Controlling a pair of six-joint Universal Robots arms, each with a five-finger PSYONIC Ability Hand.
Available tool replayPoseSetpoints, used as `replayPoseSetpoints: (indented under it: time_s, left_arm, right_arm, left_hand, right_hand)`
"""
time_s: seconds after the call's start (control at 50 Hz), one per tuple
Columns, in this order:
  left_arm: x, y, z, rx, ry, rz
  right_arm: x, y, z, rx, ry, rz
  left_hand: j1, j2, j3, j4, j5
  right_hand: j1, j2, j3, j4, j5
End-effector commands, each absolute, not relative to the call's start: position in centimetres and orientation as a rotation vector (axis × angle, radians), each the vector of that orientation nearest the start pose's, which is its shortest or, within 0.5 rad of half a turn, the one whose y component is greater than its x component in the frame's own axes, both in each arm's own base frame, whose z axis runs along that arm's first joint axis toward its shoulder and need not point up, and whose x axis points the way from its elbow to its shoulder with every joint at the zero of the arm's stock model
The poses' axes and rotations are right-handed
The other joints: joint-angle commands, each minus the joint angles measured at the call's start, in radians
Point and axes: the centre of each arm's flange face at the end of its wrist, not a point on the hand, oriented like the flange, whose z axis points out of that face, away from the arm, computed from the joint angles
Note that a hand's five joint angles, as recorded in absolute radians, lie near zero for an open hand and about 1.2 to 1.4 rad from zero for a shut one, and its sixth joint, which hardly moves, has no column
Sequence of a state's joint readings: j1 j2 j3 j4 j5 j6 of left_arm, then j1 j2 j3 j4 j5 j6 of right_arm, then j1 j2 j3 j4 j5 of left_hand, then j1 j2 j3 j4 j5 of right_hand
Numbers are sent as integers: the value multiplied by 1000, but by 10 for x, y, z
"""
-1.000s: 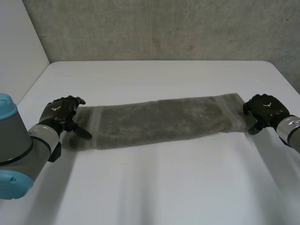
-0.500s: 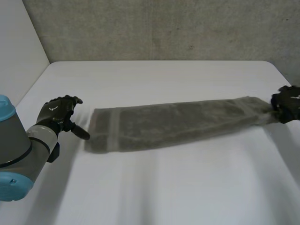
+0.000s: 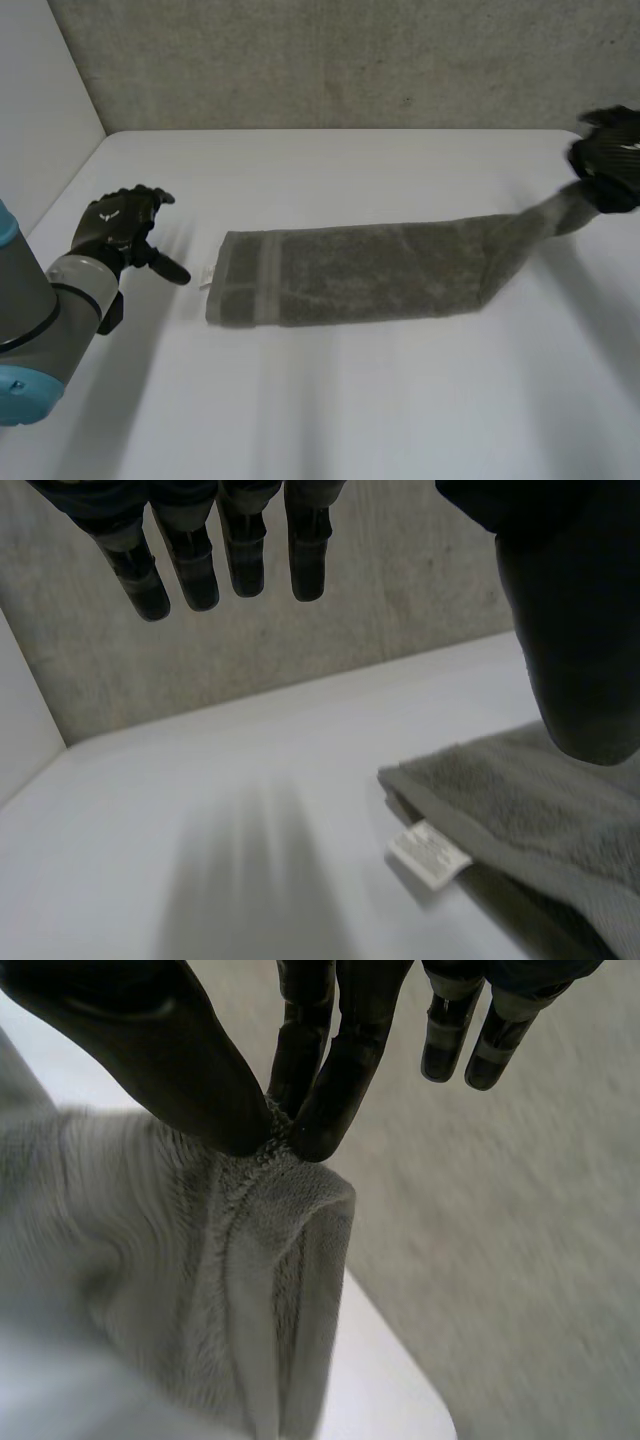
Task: Fold the towel.
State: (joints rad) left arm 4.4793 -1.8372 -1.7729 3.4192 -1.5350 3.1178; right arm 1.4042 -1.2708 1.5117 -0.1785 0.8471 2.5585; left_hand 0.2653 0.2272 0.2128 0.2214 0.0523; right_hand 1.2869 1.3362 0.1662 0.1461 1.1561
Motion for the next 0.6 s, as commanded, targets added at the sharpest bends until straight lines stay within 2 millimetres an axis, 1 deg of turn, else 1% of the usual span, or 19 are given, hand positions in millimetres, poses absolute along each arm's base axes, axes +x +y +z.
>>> replayPoseSetpoints:
  time_s: [0.02,0.04,0.06,0.08,0.1,0.14,0.16,0.2,0.22,0.26,0.28,0.32,0.34,0.38,0.4,0.44,0.46,0.5,0.6]
  left_arm:
    - [-210,-293,217,314,2476,-2229]
    - [-211,-293,222,315,2459,-2251]
    - [-211,-293,222,315,2459,-2252]
    - [-210,-293,227,311,2441,-2273]
    - [-210,-293,227,311,2440,-2273]
    - [-210,-293,235,309,2416,-2302]
    - [-210,-293,235,309,2416,-2302]
    - [-209,-292,239,304,2401,-2317]
    - [-209,-292,239,304,2401,-2317]
    - [-208,-292,239,296,2396,-2316]
    - [-205,-292,240,285,2394,-2314]
    - [-203,-293,239,277,2393,-2310]
    - [-202,-293,239,271,2391,-2308]
    - [-199,-294,239,260,2390,-2300]
    - [-197,-295,239,247,2387,-2297]
    - [-194,-296,237,234,2387,-2287]
    - [-191,-297,236,226,2391,-2277]
    - [-189,-297,236,217,2388,-2274]
    - [-182,-297,234,191,2390,-2258]
  right_arm:
    - [226,-328,271,-1272,1619,-2081]
    - [250,-314,275,-1297,1540,-2048]
    - [250,-314,275,-1297,1539,-2047]
    - [270,-302,275,-1316,1478,-2012]
    - [270,-302,275,-1316,1477,-2012]
    - [310,-280,270,-1360,1367,-1927]
    - [310,-280,270,-1360,1367,-1927]
    - [349,-258,264,-1402,1258,-1852]
    - [349,-257,264,-1402,1257,-1851]
    - [378,-243,253,-1430,1190,-1791]
    - [378,-243,253,-1430,1190,-1791]
    - [401,-232,240,-1453,1146,-1742]
    - [401,-232,240,-1453,1145,-1742]
    - [421,-221,224,-1471,1113,-1698]
    - [421,-221,224,-1471,1113,-1697]
    - [435,-215,209,-1483,1106,-1664]
    - [435,-215,209,-1483,1106,-1664]
    - [444,-213,194,-1488,1120,-1648]
    - [453,-213,181,-1492,1138,-1649]
  left_hand:
    - [-102,-64,-38,-47,-52]
    - [-99,-61,-38,-47,-52]
    - [-99,-61,-38,-47,-52]
    - [-102,-64,-38,-47,-52]
    - [-102,-64,-38,-47,-52]
    - [-102,-64,-38,-47,-52]
    - [-102,-64,-38,-47,-52]
    - [-102,-64,-38,-47,-52]
    - [-102,-64,-38,-47,-52]
    - [-102,-64,-38,-47,-52]
    - [-102,-64,-38,-47,-52]
    - [-99,-61,-38,-47,-52]
    - [-102,-64,-38,-47,-52]
    - [-102,-64,-38,-47,-52]
    - [-99,-61,-38,-47,-52]
    - [-99,-61,-38,-47,-52]
    - [-102,-64,-38,-47,-52]
    - [-102,-64,-38,-47,-52]
    - [-102,-64,-38,-47,-52]
  right_hand:
    - [109,60,8,28,66]
    - [109,60,8,28,66]
    - [109,60,8,28,66]
    - [109,60,8,28,66]
    - [109,60,8,28,66]
    - [109,60,8,28,66]
    - [109,60,8,28,66]
    - [109,60,8,28,66]
    - [109,60,8,28,66]
    - [109,60,8,28,66]
    - [109,60,8,28,66]
    - [109,60,8,28,66]
    - [109,60,8,28,66]
    - [109,60,8,28,66]
    - [109,60,8,28,66]
    - [109,60,8,28,66]
    - [109,60,8,28,66]
    - [109,60,8,28,66]
    - [109,60,8,28,66]
